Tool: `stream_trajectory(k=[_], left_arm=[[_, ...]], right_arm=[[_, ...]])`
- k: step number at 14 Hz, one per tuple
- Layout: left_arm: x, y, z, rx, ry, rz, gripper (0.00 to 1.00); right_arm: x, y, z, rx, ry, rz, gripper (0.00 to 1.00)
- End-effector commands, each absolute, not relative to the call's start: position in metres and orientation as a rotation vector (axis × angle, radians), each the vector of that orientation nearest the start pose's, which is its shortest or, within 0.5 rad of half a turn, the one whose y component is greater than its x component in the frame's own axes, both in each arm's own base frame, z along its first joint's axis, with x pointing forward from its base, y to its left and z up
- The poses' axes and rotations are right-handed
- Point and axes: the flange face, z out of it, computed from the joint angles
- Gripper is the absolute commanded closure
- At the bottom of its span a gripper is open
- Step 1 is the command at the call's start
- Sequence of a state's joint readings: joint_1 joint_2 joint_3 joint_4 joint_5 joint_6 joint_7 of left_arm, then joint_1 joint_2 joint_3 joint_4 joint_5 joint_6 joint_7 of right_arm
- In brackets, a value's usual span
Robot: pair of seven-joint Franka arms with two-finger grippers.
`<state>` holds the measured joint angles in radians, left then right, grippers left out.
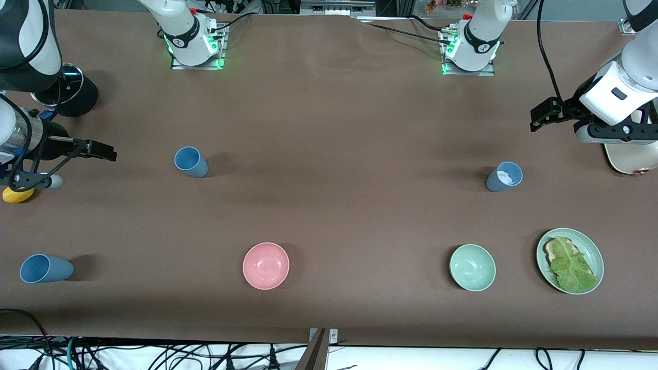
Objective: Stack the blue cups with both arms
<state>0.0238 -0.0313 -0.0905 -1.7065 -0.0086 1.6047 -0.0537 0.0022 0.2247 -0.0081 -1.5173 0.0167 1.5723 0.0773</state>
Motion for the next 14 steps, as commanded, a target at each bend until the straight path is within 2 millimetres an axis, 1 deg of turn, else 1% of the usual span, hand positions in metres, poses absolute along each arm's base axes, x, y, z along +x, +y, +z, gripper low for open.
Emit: stream_trajectory(k=[1, 11, 14], left_arm=[[0.5392, -0.0355, 0.5824, -3.155, 0.002, 0.120, 0.00], [0.5393, -0.0353, 0.5814, -3.153, 0.005, 0.128, 0.00], [0.5397, -0.0279, 0.5814, -3.153, -0.012, 0.127, 0.00]], right_arm=[[0.6112, -0.0001, 0.5189, -3.134, 0.135, 0.268, 0.00], [0.6107, -0.0009, 0.5197, -3.134, 0.135, 0.268, 0.00], [0.6110, -0.0009, 0.5188, -3.134, 0.135, 0.270, 0.00]])
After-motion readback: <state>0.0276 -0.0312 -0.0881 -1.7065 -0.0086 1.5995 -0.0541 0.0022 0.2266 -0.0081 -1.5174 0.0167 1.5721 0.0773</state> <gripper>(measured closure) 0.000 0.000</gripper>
